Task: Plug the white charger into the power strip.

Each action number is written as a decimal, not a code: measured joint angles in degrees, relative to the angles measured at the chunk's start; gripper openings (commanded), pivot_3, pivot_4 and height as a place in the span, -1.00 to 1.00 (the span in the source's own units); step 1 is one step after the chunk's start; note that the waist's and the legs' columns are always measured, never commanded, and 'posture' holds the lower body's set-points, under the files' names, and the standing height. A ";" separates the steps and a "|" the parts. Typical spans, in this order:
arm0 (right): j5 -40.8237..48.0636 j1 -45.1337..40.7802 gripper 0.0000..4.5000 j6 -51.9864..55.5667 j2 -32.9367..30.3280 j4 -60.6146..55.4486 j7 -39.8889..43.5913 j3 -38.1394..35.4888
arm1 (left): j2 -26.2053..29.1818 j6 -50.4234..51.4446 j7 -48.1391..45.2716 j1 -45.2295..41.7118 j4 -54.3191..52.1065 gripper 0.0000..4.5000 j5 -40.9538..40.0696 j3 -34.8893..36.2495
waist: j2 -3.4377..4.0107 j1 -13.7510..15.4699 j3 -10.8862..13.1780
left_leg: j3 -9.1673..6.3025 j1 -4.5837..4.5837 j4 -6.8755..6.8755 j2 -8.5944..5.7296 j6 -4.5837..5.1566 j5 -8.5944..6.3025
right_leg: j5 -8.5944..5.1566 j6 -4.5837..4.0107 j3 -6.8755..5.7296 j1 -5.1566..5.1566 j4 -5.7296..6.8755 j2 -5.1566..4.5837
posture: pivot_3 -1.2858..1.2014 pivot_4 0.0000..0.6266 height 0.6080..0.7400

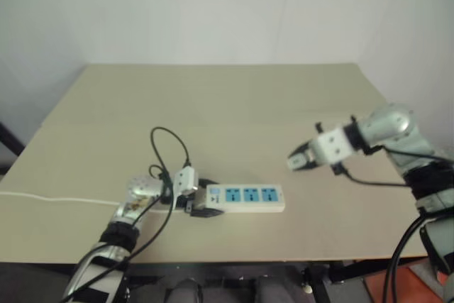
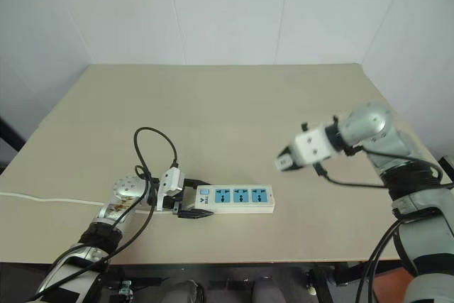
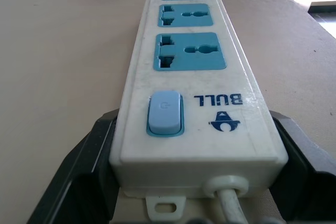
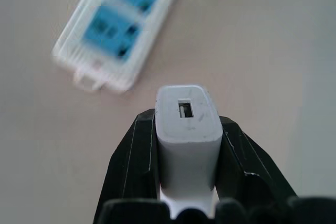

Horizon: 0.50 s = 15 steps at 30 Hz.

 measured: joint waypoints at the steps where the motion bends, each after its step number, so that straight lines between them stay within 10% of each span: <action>1: 4.21 1.50 -0.49 6.02 1.30 -2.30 -1.11 -2.70 | -0.01 -0.16 -0.02 -0.10 0.03 0.47 0.00 -0.13 | 0.00 0.11 0.00 | -0.03 -0.05 -0.02 0.00 0.00 0.00 | 0.00 -0.01 -0.04 -0.03 -0.02 0.00 | 0.03 -0.52 1.00; 7: 17.71 13.15 -0.49 25.16 16.52 -14.54 -18.68 -12.37 | 0.19 -0.65 -0.23 -0.20 0.09 0.47 -0.07 -0.09 | 0.03 0.18 -0.05 | 0.01 -0.52 0.01 -0.04 0.00 0.01 | 0.01 0.00 0.04 -0.64 0.21 0.00 | 0.03 -0.52 1.00; 15: 15.32 20.94 -0.49 27.48 25.06 -19.19 -22.47 -10.74 | 0.31 -0.60 -0.40 -0.22 -0.03 0.47 -0.15 -0.17 | 0.04 0.09 -0.05 | 0.03 -0.63 0.03 -0.04 0.00 0.01 | -0.11 0.25 0.04 -0.77 0.23 0.09 | 0.03 -0.52 1.00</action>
